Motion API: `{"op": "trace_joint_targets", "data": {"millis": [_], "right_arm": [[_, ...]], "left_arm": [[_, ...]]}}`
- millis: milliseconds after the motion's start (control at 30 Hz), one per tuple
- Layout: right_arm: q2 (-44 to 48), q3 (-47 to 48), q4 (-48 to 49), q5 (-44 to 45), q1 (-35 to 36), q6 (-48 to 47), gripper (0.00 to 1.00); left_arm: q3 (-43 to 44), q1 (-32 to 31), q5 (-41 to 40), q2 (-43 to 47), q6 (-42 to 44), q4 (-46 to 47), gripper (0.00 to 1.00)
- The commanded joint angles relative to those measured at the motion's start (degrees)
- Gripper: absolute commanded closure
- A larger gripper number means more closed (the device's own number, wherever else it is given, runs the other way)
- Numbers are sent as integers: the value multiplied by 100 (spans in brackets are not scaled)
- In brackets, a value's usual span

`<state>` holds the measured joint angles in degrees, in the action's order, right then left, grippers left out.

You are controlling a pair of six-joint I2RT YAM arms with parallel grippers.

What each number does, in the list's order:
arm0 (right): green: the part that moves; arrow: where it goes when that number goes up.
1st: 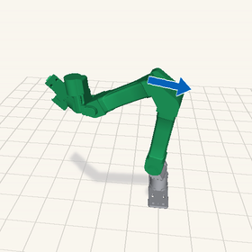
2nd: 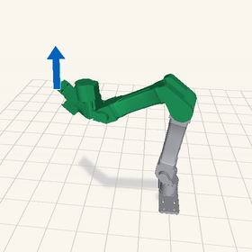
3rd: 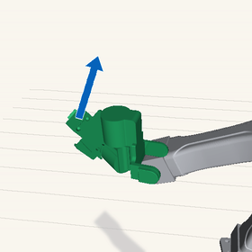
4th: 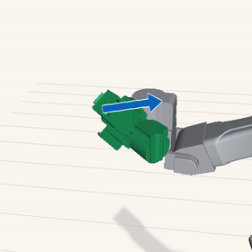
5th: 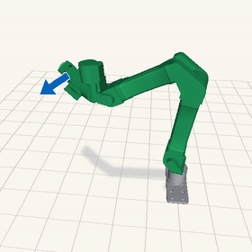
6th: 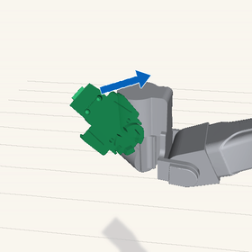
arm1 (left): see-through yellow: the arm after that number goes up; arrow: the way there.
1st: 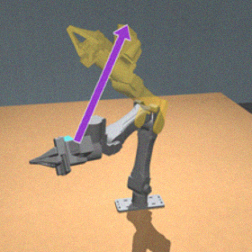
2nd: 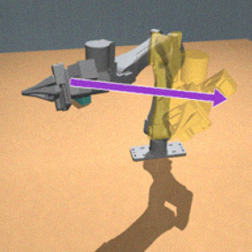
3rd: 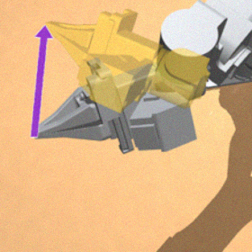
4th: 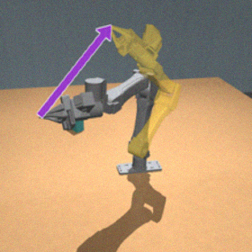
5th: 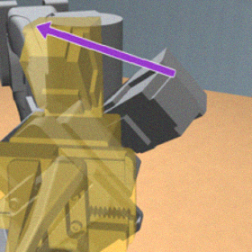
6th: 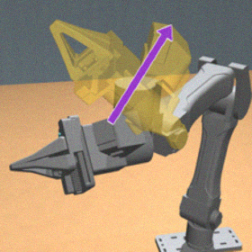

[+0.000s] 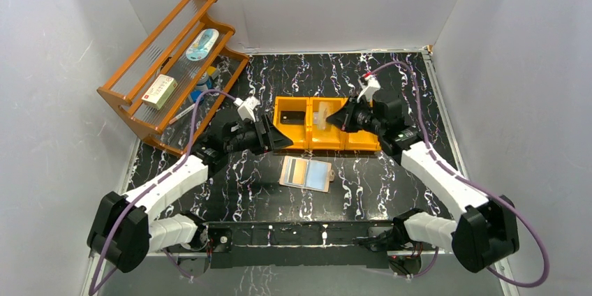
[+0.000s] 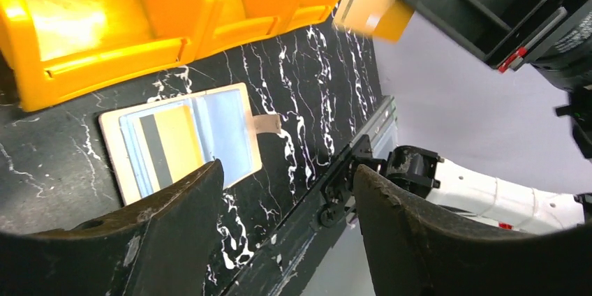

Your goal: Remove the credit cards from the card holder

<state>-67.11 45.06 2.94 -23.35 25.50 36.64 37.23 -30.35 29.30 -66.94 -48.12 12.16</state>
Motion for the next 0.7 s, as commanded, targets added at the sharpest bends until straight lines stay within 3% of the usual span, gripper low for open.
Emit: {"op": "trace_joint_targets", "data": {"millis": [0,133,267,400,500,667], "right_arm": [[457,514,-1302,3192,-27,-1777,100],[25,1095,-2242,4396,-40,-2310,100],[-669,1679,-2934,4471,-63,-2164,100],[-1113,1775,-3001,4416,-67,-2096,100],[-1561,1851,-2647,3133,-63,-2091,100],[-1927,1935,-2133,1934,7,-1899,100]], "left_arm": [[111,21,-404,358,198,-413,32],[63,22,-531,451,199,-486,32],[73,21,-595,479,273,-570,31],[161,28,-618,480,377,-739,31],[128,23,-696,597,396,-837,31],[153,25,-751,663,408,-917,31]]}}
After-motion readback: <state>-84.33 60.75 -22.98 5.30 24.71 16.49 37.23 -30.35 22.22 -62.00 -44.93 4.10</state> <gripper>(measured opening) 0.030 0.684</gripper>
